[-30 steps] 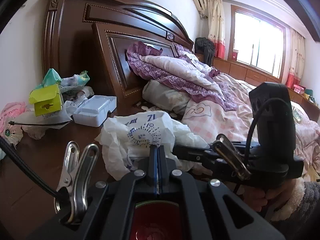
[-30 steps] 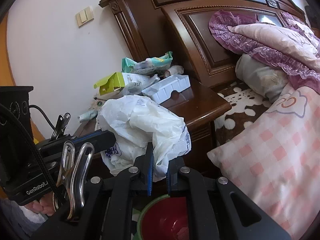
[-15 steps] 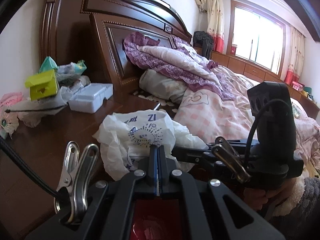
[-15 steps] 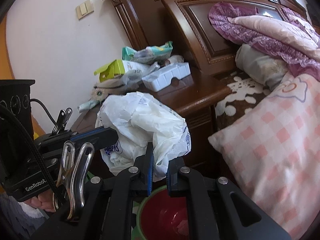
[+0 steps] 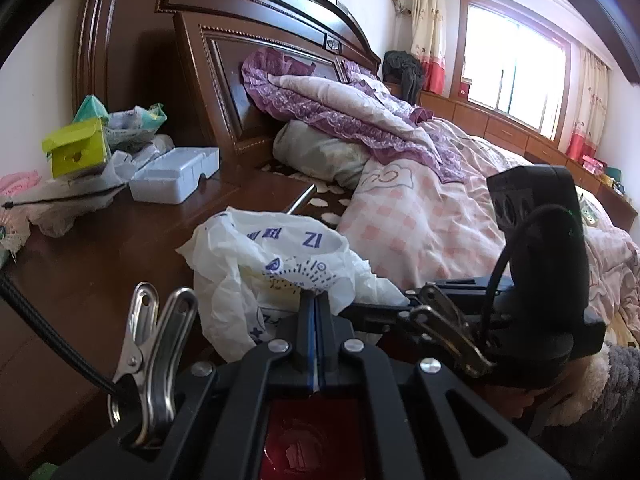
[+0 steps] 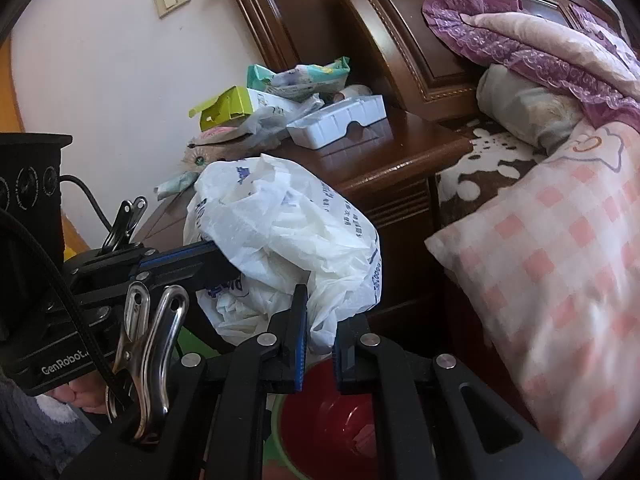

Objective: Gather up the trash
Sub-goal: 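Pull the white plastic bag off the table and lower it over the red bin, then open the right gripper to drop the white bag into the red bin, then raise the open right gripper from the bin back toward the table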

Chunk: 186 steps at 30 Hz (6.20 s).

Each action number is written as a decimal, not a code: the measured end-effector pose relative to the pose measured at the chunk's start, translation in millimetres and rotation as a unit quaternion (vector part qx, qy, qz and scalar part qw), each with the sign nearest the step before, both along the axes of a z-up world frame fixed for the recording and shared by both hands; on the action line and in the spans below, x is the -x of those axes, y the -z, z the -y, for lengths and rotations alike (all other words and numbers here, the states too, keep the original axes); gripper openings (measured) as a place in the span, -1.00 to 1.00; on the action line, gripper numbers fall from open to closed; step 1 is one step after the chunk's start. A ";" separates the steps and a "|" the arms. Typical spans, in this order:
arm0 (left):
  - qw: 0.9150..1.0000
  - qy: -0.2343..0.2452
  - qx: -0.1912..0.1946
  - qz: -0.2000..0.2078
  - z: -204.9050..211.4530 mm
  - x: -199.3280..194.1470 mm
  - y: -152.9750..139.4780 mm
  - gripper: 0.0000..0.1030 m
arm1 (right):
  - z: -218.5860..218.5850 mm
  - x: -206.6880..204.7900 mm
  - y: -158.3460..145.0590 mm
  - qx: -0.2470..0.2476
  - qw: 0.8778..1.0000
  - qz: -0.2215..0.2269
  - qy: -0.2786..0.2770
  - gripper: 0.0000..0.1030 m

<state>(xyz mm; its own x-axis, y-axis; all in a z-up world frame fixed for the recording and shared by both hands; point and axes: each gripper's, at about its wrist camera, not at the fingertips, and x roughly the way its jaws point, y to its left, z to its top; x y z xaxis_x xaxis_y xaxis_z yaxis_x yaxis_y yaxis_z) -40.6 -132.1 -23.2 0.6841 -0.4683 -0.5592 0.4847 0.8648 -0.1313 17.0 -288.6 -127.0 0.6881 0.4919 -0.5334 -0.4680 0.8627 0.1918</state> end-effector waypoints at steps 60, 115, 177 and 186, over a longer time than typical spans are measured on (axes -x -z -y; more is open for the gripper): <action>0.930 0.006 -0.110 -0.351 9.5 -12.9 234.5 -1.00 | -42.2 -59.0 249.1 0.147 0.915 -0.376 -0.008 -0.77; 0.938 -0.022 -0.153 -0.310 1.7 -8.3 215.9 0.22 | -16.1 -45.2 213.0 0.177 0.923 -0.339 0.027 0.07; 0.986 -0.150 -0.039 0.062 -18.2 28.3 -41.9 0.19 | -11.1 -0.7 -55.3 -0.039 0.998 0.027 -0.029 0.20; 0.978 -0.191 -0.022 0.077 -55.3 24.1 -61.7 0.19 | -41.1 -22.2 -75.9 -0.060 0.996 0.044 -0.044 0.21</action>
<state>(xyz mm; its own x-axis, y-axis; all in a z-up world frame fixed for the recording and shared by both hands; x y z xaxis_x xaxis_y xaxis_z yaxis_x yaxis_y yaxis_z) -64.7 -76.8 38.6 0.8816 -0.1407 -0.4505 0.1371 0.9897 -0.0408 39.1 -247.5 -51.0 0.6813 0.6087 -0.4065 -0.5598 0.7911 0.2465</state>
